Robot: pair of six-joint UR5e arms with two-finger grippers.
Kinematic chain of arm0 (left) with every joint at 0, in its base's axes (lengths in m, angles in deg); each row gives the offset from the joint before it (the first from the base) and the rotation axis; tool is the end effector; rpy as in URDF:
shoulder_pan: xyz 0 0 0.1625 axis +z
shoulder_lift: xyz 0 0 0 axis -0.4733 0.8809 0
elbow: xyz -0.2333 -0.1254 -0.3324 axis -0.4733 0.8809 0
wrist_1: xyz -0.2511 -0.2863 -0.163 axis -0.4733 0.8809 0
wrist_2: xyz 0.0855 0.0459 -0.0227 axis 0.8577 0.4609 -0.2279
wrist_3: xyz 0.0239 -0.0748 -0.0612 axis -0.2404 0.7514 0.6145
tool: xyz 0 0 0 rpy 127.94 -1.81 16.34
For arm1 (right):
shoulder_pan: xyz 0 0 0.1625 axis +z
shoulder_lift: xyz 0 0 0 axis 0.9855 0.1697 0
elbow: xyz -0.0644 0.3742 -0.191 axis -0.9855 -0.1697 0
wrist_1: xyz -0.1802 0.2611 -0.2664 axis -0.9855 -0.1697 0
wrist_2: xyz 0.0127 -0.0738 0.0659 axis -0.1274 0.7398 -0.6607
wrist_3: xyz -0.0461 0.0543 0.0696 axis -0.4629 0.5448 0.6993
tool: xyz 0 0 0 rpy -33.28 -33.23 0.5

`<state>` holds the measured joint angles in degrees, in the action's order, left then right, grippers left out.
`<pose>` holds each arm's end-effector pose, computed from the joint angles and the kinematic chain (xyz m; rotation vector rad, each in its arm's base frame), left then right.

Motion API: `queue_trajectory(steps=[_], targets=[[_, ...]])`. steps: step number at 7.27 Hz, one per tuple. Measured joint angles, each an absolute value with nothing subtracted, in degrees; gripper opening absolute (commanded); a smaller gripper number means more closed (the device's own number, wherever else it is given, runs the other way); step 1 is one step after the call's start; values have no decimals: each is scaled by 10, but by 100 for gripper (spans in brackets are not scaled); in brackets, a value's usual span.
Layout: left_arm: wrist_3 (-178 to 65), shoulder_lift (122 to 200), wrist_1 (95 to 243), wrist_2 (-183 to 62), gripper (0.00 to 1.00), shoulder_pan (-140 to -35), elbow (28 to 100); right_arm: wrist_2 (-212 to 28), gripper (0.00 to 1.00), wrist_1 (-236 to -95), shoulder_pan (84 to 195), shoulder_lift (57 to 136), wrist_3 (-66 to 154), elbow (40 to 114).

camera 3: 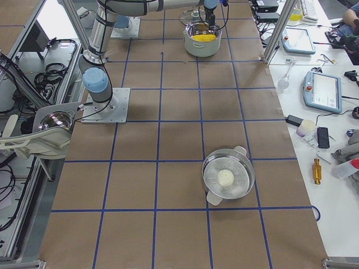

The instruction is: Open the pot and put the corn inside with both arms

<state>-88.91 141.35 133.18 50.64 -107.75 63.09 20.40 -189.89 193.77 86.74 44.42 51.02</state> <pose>-0.0394 -0.5216 0.5060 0.2028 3.0899 -0.2431 0.4066 -0.5955 0.3906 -0.1824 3.0938 -0.0996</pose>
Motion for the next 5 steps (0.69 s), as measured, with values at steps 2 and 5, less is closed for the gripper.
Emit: queue_trajectory(steps=[2,5], targets=[[-807,1393,1354,508,100,-1132,628,200,100,-1888,1865,954,436,600],[-719,1402,1352,536,100,-1210,627,233,100,-1835,1758,1069,328,696]])
